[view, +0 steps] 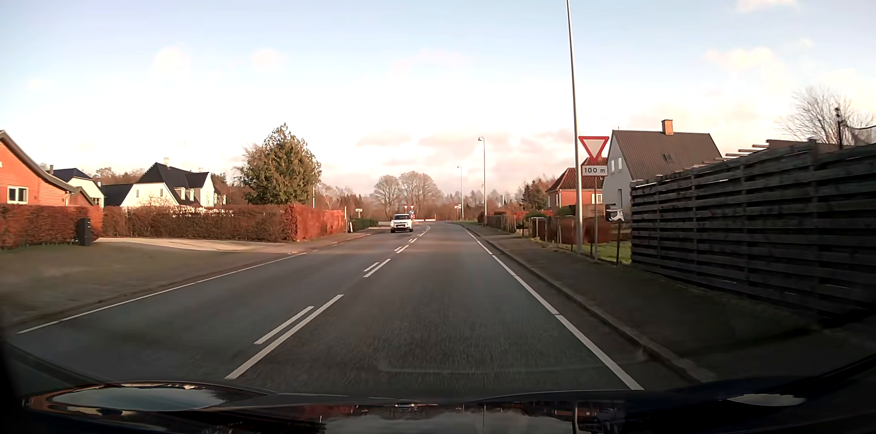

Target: Follow the waypoints while adhering to traffic rules and regulations

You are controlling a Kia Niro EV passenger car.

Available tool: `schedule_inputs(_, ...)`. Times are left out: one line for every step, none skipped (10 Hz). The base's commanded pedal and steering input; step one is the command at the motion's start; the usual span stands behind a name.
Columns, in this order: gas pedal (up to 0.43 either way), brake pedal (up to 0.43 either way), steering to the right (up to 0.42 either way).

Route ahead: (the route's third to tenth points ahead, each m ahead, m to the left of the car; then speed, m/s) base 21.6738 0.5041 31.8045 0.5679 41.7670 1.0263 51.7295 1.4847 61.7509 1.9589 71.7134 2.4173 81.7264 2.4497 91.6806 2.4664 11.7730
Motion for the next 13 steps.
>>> schedule_inputs(0.079,0.0,-0.003)
schedule_inputs(0.067,0.0,-0.003)
schedule_inputs(0.059,0.0,-0.003)
schedule_inputs(0.059,0.0,-0.004)
schedule_inputs(0.059,0.0,-0.005)
schedule_inputs(0.059,0.0,-0.005)
schedule_inputs(0.059,0.0,-0.005)
schedule_inputs(0.059,0.0,-0.005)
schedule_inputs(0.067,0.0,-0.005)
schedule_inputs(0.079,0.0,-0.005)
schedule_inputs(0.079,0.0,-0.005)
schedule_inputs(0.079,0.0,-0.005)
schedule_inputs(0.079,0.0,-0.004)
